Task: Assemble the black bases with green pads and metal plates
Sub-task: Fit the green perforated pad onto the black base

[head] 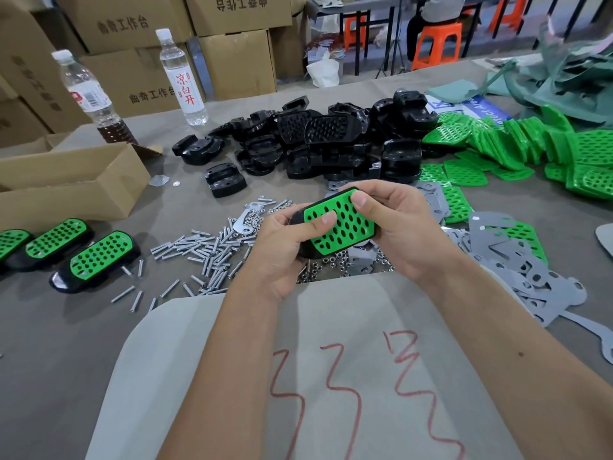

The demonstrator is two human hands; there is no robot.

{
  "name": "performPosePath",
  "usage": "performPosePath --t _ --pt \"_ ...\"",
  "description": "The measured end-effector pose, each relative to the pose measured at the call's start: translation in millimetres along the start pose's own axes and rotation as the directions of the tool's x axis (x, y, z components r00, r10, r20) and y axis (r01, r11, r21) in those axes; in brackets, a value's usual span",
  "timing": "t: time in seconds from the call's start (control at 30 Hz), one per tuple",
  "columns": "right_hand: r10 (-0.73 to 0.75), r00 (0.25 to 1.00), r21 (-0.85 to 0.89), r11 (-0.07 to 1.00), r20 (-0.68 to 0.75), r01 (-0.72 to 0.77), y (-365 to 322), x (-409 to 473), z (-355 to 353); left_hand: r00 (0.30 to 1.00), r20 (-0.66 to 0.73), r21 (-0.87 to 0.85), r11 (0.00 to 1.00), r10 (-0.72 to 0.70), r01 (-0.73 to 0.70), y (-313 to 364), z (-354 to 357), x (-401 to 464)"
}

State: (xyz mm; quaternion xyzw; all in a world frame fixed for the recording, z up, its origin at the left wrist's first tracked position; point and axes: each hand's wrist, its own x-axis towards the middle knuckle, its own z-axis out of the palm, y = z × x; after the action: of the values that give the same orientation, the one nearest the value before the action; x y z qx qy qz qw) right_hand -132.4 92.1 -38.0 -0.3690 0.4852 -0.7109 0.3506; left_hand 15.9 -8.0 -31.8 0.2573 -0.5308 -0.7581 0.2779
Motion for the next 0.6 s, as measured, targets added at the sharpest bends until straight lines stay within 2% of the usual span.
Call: performPosePath --t 0.1,0.2,0.27,0.37,0.6 --pt "-0.002 0.997 -0.023 1.0 -0.079 0.0 0.7 2.0 2.5 0.996 -0.089 -0.017 1.0 0.01 -0.011 -2.5 11.8 -0.5" --pt "-0.021 0.988 -0.054 0.998 -0.155 0.013 0.5 2.4 5.8 0.961 -0.249 0.021 0.992 0.123 -0.122 -11.2 25.5 1.0" --pt "-0.033 0.983 -0.05 0.998 -0.179 0.024 0.7 1.4 8.5 0.944 -0.284 0.021 0.986 0.166 -0.167 -13.4 28.7 1.7" --pt "-0.014 0.99 -0.003 1.0 -0.142 0.014 -0.2 0.0 8.8 0.96 -0.255 -0.06 0.989 0.116 -0.136 -10.5 25.8 1.4" --pt "0.034 0.999 0.14 0.99 -0.021 -0.03 -8.4 -4.7 5.9 0.982 -0.102 -0.109 0.979 0.16 -0.171 -3.1 16.2 -0.4"
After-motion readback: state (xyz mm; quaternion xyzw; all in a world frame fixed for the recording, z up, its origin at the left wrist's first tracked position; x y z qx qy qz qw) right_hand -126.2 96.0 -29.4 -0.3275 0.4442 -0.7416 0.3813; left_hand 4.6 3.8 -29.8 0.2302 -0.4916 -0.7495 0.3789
